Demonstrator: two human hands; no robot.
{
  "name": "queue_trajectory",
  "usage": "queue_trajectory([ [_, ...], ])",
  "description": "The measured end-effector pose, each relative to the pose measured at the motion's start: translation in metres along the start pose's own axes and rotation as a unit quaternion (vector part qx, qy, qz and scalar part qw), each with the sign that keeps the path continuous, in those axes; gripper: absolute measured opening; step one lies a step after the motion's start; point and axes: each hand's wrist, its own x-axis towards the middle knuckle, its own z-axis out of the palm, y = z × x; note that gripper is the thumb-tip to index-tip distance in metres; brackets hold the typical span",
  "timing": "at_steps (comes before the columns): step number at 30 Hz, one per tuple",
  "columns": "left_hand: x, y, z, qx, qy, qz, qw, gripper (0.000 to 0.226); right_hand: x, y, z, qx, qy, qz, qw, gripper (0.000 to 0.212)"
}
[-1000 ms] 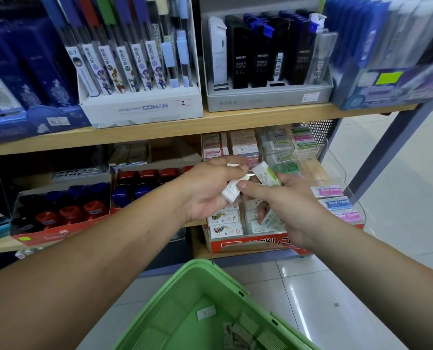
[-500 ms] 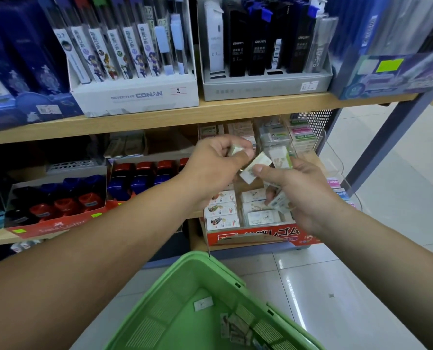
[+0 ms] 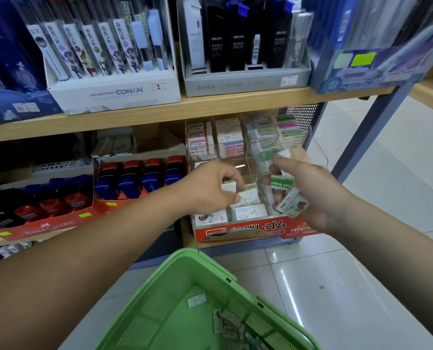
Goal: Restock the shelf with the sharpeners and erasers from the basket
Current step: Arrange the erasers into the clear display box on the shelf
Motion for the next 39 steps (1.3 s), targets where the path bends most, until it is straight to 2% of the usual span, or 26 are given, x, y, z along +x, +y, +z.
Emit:
queue_trajectory([
  [2,0.001,0.002,0.005,0.031,0.002,0.005,1.000,0.023,0.000,0.001,-0.003,0.024,-0.028,0.012,0.999,0.017],
  [5,0.004,0.004,0.006,0.055,0.043,0.022,0.997,0.029,-0.003,0.002,-0.006,0.006,-0.036,0.023,0.999,0.017],
  [10,0.004,0.005,0.002,0.095,0.015,0.049,0.994,0.012,-0.004,0.001,-0.008,-0.023,-0.055,0.008,0.998,0.030],
  [11,0.003,0.004,0.000,0.064,0.017,0.044,0.997,0.008,-0.004,0.002,-0.006,-0.022,-0.063,0.004,0.998,0.031],
  [13,0.001,0.003,-0.004,-0.110,0.016,-0.011,0.994,0.014,-0.005,0.003,-0.003,-0.023,-0.073,-0.003,0.997,0.033],
  [15,-0.001,0.006,-0.009,-0.346,-0.010,-0.082,0.935,0.022,-0.006,0.004,-0.001,-0.023,-0.075,-0.014,0.997,0.031],
  [16,-0.002,0.008,-0.011,-0.418,-0.012,-0.101,0.903,0.022,-0.006,0.005,0.001,-0.023,-0.074,-0.018,0.997,0.030],
  [17,-0.001,0.008,-0.012,-0.449,-0.009,-0.108,0.887,0.022,-0.007,0.005,0.003,-0.023,-0.074,-0.020,0.997,0.029],
  [21,0.000,0.005,-0.010,-0.423,0.007,-0.079,0.903,0.018,-0.008,0.006,0.008,-0.033,-0.086,-0.039,0.995,0.027],
  [24,0.001,0.005,-0.006,-0.440,0.020,-0.075,0.895,0.017,-0.007,0.009,0.008,-0.042,-0.092,-0.055,0.993,0.025],
  [28,0.002,0.007,-0.003,-0.474,0.023,-0.072,0.877,0.030,-0.004,0.011,0.005,-0.060,-0.076,-0.067,0.993,0.022],
  [31,0.002,0.008,-0.002,-0.431,-0.009,-0.076,0.899,0.036,-0.005,0.011,0.005,-0.043,-0.062,-0.081,0.994,0.020],
  [34,0.003,0.010,0.000,-0.350,0.006,-0.049,0.935,0.026,-0.004,0.009,0.005,-0.014,-0.039,-0.069,0.997,0.020],
  [37,0.008,0.002,0.003,-0.107,0.065,0.034,0.992,0.022,-0.007,0.004,0.001,0.015,-0.046,-0.013,0.999,0.017],
  [39,0.012,-0.002,0.009,0.023,0.075,0.072,0.994,0.021,-0.011,0.000,0.002,0.081,-0.084,0.023,0.993,0.011],
])
